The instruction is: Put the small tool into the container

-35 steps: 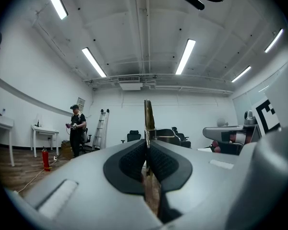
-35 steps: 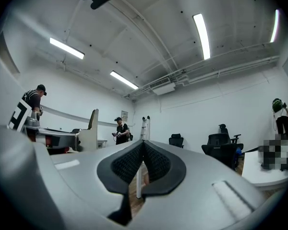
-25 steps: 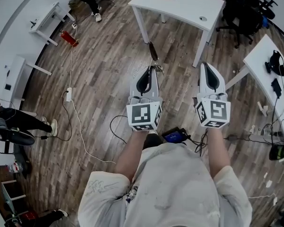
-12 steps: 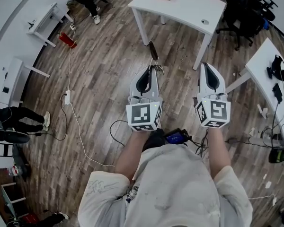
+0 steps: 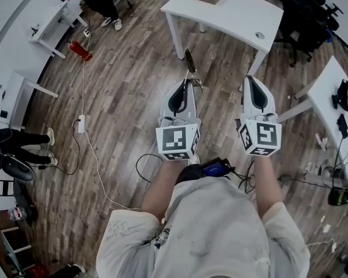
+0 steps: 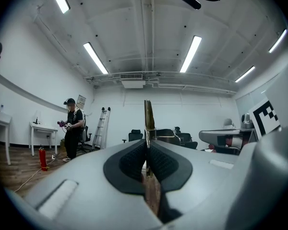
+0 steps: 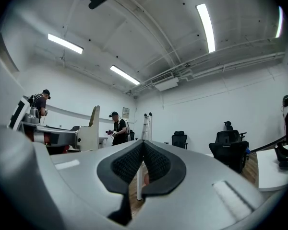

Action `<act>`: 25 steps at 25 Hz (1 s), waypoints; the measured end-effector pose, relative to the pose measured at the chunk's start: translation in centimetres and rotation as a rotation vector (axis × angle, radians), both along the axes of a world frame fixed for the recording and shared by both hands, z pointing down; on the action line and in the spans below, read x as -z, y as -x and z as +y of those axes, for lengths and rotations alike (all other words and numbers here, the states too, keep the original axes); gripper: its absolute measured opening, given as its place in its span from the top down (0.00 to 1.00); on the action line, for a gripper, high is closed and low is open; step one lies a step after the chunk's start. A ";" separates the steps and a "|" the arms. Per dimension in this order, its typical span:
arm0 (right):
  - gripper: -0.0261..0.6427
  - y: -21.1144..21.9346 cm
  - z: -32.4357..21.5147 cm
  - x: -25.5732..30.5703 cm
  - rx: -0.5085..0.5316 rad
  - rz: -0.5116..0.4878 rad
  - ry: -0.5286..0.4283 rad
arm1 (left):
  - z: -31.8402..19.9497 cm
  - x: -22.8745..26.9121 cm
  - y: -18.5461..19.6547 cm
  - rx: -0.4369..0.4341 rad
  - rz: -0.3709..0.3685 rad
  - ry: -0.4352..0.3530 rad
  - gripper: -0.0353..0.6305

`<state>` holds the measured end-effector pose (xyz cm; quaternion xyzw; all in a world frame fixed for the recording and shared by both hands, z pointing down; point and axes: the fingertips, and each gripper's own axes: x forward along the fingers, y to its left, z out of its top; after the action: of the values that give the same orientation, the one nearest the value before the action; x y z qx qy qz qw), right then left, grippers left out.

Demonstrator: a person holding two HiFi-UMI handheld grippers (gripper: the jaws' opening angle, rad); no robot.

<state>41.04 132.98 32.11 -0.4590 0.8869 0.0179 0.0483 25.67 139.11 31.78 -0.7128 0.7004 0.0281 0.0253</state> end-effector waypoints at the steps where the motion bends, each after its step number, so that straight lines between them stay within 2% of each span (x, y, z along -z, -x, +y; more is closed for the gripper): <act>1: 0.95 1.8 -1.1 0.2 -0.002 0.001 0.000 | -1.1 0.2 1.8 -0.002 0.004 0.000 0.92; 8: 0.95 13.9 -7.5 1.9 -0.028 0.002 -0.005 | -8.0 1.6 14.1 -0.022 0.009 0.003 0.92; 16: 0.95 24.5 -12.1 3.3 -0.072 0.004 -0.016 | -13.0 2.9 24.9 -0.063 0.012 -0.006 0.92; 20: 0.95 28.1 -13.7 3.1 -0.083 0.012 -0.015 | -15.0 2.6 28.6 -0.073 0.020 -0.003 0.92; 25: 0.95 29.2 -17.6 2.2 -0.094 0.007 -0.011 | -18.9 1.6 29.7 -0.085 0.014 0.005 0.92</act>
<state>11.83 115.38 29.86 -0.4999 0.8644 0.0268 0.0470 -4.01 120.20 30.13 -0.7417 0.6697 0.0324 0.0175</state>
